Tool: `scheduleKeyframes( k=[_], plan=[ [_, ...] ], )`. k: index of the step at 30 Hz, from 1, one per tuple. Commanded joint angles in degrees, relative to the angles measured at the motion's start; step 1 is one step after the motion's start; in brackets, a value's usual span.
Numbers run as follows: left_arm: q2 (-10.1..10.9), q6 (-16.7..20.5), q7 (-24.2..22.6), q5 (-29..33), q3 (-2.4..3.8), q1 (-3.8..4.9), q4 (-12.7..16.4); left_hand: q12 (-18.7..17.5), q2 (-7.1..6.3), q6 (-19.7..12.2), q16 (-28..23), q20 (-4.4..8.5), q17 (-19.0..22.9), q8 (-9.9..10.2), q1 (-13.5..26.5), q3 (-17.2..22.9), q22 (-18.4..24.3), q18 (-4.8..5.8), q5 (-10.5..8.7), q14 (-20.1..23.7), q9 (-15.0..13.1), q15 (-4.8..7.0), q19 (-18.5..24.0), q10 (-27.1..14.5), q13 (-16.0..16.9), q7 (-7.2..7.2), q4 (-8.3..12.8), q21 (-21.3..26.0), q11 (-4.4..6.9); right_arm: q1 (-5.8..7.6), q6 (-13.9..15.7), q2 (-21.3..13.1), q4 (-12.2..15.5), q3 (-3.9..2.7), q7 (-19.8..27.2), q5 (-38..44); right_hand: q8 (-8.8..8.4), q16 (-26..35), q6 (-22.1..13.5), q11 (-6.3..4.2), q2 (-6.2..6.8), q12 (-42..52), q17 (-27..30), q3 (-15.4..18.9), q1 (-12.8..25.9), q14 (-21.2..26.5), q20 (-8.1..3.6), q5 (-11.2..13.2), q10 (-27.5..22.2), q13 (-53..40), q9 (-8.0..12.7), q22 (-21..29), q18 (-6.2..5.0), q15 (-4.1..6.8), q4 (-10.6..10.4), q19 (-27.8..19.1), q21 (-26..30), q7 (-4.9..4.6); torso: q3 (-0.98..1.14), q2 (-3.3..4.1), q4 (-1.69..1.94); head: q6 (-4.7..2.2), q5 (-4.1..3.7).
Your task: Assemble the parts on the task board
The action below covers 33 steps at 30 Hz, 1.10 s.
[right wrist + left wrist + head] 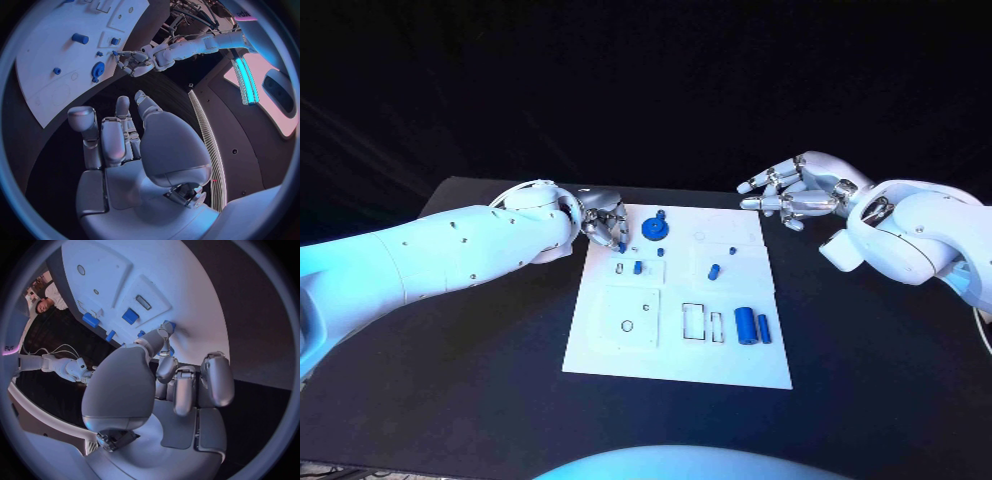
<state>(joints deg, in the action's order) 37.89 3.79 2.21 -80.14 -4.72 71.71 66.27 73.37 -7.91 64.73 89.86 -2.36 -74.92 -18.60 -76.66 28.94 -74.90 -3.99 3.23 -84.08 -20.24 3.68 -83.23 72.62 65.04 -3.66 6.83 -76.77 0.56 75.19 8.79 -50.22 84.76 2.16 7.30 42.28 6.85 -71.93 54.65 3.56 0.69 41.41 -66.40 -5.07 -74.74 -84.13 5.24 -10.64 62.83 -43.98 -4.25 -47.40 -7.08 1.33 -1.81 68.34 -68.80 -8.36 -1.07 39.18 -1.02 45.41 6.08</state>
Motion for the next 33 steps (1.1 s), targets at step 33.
scheduleKeyframes(
  k=[33],
  plan=[
    [0.22,-2.59,-0.08,0.75,-0.13,-0.21,-0.15,-0.65,-0.77,-2.64,0.14,-0.27,-15.08,1.62,0.79,0.62,-3.97,0.41,-0.10,-5.92,0.04,-0.13,0.08,-0.82,-0.63,-0.45,0.90,0.71,-0.30,-0.05,-0.52,0.09,-0.12,0.00,0.39,0.43,0.37,0.21,0.31,-0.21,-0.55,-0.36,0.11,0.40,-0.24,-0.84,-0.06,0.00,-0.03,0.10,0.07,0.20,-0.84,-0.30,0.00,-0.55,0.34,-0.12,-0.01,0.01,0.02,0.19,0.02]
  ],
)
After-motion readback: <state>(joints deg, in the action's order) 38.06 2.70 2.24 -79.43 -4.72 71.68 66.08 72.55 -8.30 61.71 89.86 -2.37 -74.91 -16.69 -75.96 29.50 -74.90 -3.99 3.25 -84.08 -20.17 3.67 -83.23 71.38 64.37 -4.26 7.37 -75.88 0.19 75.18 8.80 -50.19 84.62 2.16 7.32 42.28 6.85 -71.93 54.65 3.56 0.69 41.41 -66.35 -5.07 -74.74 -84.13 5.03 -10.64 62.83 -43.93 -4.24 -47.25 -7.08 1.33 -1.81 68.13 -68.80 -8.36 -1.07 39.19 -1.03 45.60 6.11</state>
